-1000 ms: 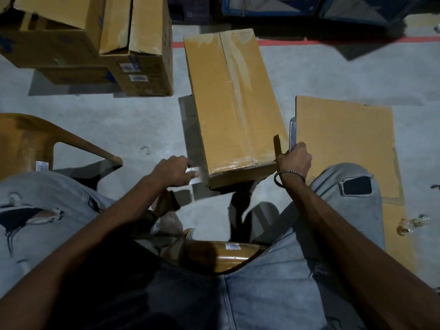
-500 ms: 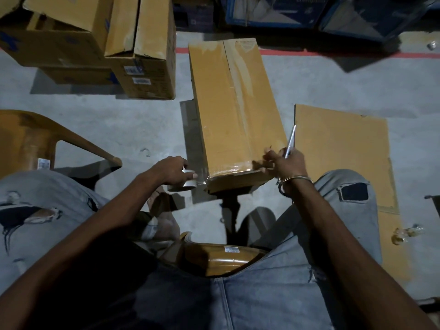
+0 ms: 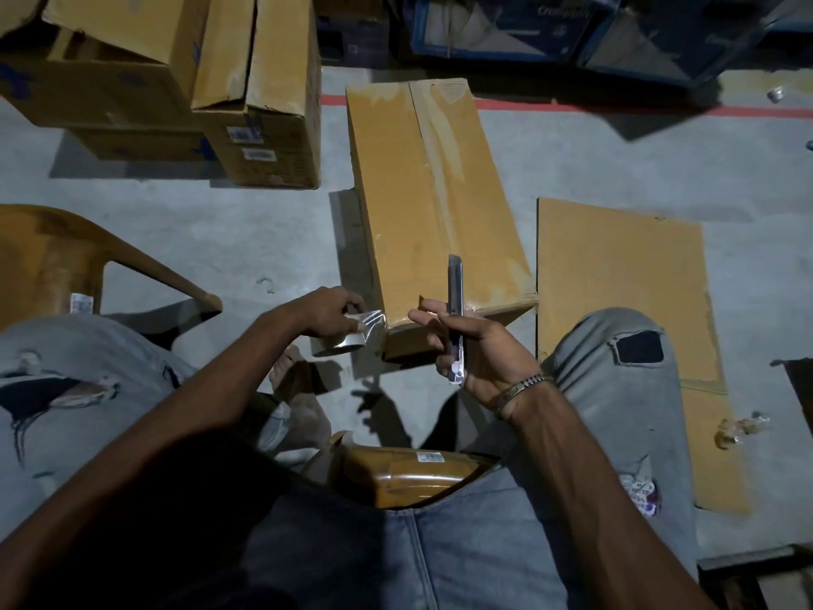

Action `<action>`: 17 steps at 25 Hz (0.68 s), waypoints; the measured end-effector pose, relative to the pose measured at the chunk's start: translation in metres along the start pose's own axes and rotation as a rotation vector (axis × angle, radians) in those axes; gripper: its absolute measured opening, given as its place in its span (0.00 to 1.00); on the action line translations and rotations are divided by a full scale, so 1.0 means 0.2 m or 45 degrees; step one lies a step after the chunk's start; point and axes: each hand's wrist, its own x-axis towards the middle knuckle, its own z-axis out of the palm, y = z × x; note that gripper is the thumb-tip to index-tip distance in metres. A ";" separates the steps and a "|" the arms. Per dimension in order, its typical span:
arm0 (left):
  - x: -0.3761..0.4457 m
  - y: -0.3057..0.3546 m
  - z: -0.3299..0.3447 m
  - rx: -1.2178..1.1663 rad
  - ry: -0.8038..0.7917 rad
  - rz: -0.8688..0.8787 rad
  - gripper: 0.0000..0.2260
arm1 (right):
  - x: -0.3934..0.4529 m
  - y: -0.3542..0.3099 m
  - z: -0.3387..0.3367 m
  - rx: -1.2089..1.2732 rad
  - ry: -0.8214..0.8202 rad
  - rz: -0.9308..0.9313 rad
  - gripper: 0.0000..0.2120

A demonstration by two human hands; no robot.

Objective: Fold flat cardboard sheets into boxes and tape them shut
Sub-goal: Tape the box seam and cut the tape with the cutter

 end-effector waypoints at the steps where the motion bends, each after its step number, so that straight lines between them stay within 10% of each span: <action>1: 0.00 0.00 0.00 0.003 0.001 0.004 0.13 | -0.01 0.01 0.00 0.022 -0.009 0.001 0.20; 17: -0.01 0.04 -0.01 -0.071 -0.032 -0.059 0.09 | 0.04 0.10 0.04 -0.465 0.330 -0.008 0.18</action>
